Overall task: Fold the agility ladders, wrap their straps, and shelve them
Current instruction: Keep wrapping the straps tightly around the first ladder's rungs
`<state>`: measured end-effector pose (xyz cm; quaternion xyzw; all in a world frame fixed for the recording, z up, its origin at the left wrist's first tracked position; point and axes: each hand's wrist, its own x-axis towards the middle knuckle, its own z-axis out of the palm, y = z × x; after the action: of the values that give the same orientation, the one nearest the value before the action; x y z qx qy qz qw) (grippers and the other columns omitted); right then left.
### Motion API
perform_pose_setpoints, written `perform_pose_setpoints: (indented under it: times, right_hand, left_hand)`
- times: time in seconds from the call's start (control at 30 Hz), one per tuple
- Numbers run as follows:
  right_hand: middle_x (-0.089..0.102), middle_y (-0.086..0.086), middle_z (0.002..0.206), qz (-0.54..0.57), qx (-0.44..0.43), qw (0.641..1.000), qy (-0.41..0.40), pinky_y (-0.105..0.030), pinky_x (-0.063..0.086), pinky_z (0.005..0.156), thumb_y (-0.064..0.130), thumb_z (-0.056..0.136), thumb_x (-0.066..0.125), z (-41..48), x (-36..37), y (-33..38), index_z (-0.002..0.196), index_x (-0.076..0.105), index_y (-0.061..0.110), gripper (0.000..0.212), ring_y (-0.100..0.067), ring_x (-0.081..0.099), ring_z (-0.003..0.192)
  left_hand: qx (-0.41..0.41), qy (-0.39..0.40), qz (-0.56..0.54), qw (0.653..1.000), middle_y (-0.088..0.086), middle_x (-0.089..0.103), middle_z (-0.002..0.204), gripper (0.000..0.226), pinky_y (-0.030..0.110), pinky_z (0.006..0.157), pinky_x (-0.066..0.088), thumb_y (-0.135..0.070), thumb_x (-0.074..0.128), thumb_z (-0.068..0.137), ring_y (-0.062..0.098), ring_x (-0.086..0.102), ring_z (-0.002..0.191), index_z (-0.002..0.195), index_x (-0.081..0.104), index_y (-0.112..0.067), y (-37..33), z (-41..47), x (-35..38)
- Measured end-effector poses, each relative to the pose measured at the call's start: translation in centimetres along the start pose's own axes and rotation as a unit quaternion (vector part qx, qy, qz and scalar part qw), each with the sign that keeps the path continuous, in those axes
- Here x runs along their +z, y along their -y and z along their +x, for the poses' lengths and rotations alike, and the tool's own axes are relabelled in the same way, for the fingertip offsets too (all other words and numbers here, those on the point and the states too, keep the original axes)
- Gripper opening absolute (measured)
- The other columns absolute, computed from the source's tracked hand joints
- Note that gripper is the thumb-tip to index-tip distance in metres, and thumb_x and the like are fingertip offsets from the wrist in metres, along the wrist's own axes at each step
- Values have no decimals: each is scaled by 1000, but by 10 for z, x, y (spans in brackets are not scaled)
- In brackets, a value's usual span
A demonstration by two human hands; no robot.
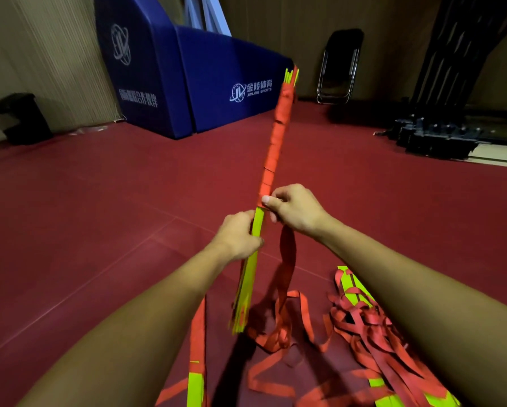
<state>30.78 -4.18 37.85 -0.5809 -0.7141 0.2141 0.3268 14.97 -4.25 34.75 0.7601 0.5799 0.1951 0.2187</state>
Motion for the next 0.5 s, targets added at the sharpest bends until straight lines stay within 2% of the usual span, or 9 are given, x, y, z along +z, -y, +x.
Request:
perform_pose_setpoints:
  times: [0.07, 0.13, 0.2, 0.27, 0.33, 0.43, 0.5]
  right_hand:
    - [63, 9, 59, 91, -9, 995, 49, -21, 39, 55, 17, 99, 55, 0, 1, 4, 69, 60, 17, 31, -1, 48, 47]
    - [65, 1, 65, 160, 4, 985, 68, -20, 40, 53, 9, 100, 54, 0, -2, 7, 72, 59, 12, 28, -4, 48, 48]
    - [62, 0, 59, 147, 23, 987, 55, -23, 38, 52, 16, 98, 59, 2, -5, 6, 65, 59, 13, 34, -5, 46, 44]
    - [59, -1, 53, 73, 48, 996, 22, -27, 36, 53, 33, 94, 65, 5, -6, 0, 56, 58, 16, 42, -10, 45, 44]
    - [60, -4, 54, 27, 56, 998, -2, -29, 36, 55, 44, 91, 66, 8, -7, -6, 56, 60, 14, 47, -12, 48, 45]
    - [58, -2, 57, 97, 38, 995, 9, -30, 37, 57, 37, 92, 66, 7, -6, -8, 71, 63, 9, 36, -14, 48, 49]
    - [55, -1, 56, 143, 33, 989, 4, -29, 36, 55, 31, 93, 67, 6, -6, -6, 65, 57, 14, 34, -13, 46, 48]
  left_hand:
    - [-30, -10, -36, 999, 8, 74, 95, 36, 25, 71, 45, -11, 69, 77, 30, 66, 99, 111, 69, -23, 1, 1, -2]
    - [-47, -17, -75, 996, 7, 76, 95, 40, 33, 80, 54, -16, 64, 66, 29, 69, 100, 105, 71, -19, 2, 2, -5]
    - [-53, -18, -96, 994, 5, 77, 95, 46, 42, 86, 56, -16, 62, 62, 28, 70, 101, 107, 71, -20, 5, 4, -6]
    - [-52, -15, -119, 991, 2, 77, 96, 51, 44, 87, 56, -19, 61, 59, 26, 70, 100, 109, 70, -23, 7, 6, -4]
    - [-50, -5, -161, 986, 1, 77, 96, 52, 47, 88, 57, -18, 60, 57, 26, 71, 99, 107, 69, -28, 9, 7, -2]
    - [-45, 6, -213, 976, 7, 74, 93, 47, 54, 86, 56, -13, 56, 59, 28, 70, 90, 101, 66, -32, 12, 8, 0]
    - [-43, 11, -207, 977, 11, 68, 90, 41, 54, 85, 53, -14, 56, 60, 25, 64, 83, 99, 61, -26, 8, 6, -2]
